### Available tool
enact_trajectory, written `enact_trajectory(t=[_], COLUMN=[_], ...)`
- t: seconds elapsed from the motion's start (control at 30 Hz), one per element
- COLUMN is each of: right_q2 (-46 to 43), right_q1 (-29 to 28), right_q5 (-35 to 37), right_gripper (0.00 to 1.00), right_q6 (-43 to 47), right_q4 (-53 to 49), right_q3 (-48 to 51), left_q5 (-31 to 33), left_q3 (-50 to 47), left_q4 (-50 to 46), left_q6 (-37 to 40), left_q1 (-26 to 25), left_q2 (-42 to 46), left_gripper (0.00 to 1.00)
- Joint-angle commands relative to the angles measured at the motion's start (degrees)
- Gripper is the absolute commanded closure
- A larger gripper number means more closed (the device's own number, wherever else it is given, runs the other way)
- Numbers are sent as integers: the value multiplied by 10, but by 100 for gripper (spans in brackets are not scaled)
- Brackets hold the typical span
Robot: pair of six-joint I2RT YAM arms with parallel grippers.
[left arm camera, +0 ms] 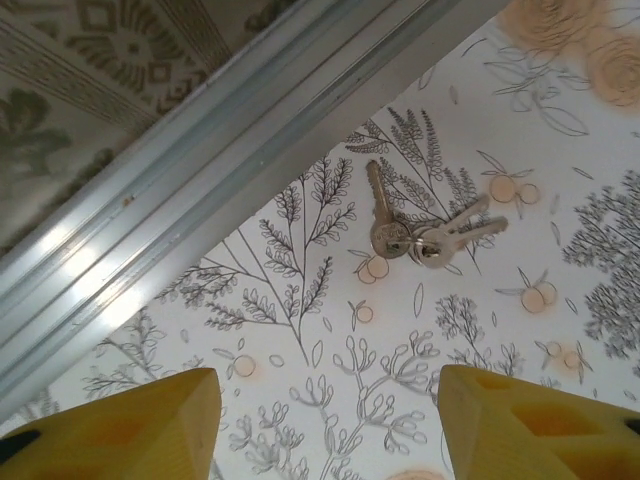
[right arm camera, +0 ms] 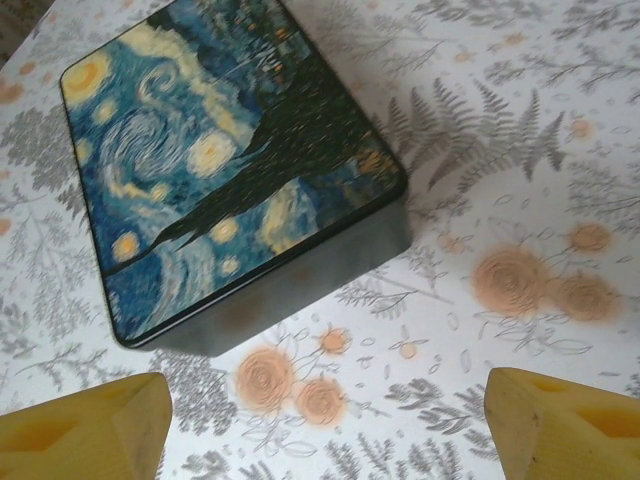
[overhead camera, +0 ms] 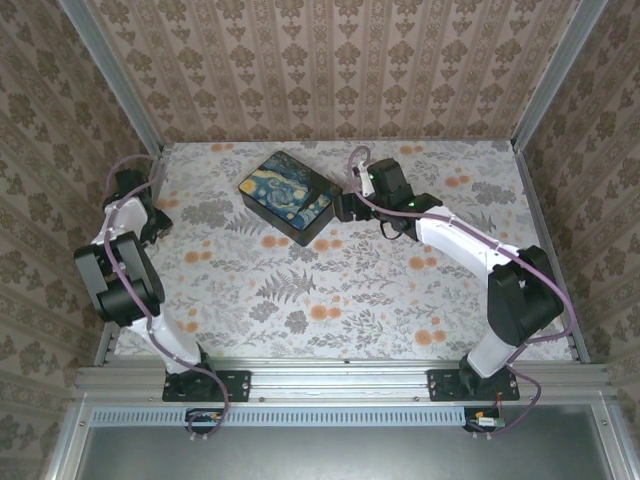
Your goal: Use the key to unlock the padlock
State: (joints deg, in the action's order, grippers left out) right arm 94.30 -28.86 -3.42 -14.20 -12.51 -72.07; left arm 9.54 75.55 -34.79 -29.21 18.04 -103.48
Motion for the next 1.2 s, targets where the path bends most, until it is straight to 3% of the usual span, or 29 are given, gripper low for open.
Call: enact_trajectory(t=[0.0,0.7,1.17], right_q2=[-10,42,38], right_q1=[-19,-60,-61], right_q5=[-6,1,1], right_gripper=[18,21,21], right_q6=[-16,-30,-10], right_q4=[-33,-51,-74], right_q3=[-19,-64,-88], left_q5=[-34,-73,-91], left_q3=[49,175,161], left_q4=[-27,-74,-121], left_q6=[-5,43,77], left_q1=[9,18,22], left_q2=[-35,-168,-155], left_gripper=[42,55,62])
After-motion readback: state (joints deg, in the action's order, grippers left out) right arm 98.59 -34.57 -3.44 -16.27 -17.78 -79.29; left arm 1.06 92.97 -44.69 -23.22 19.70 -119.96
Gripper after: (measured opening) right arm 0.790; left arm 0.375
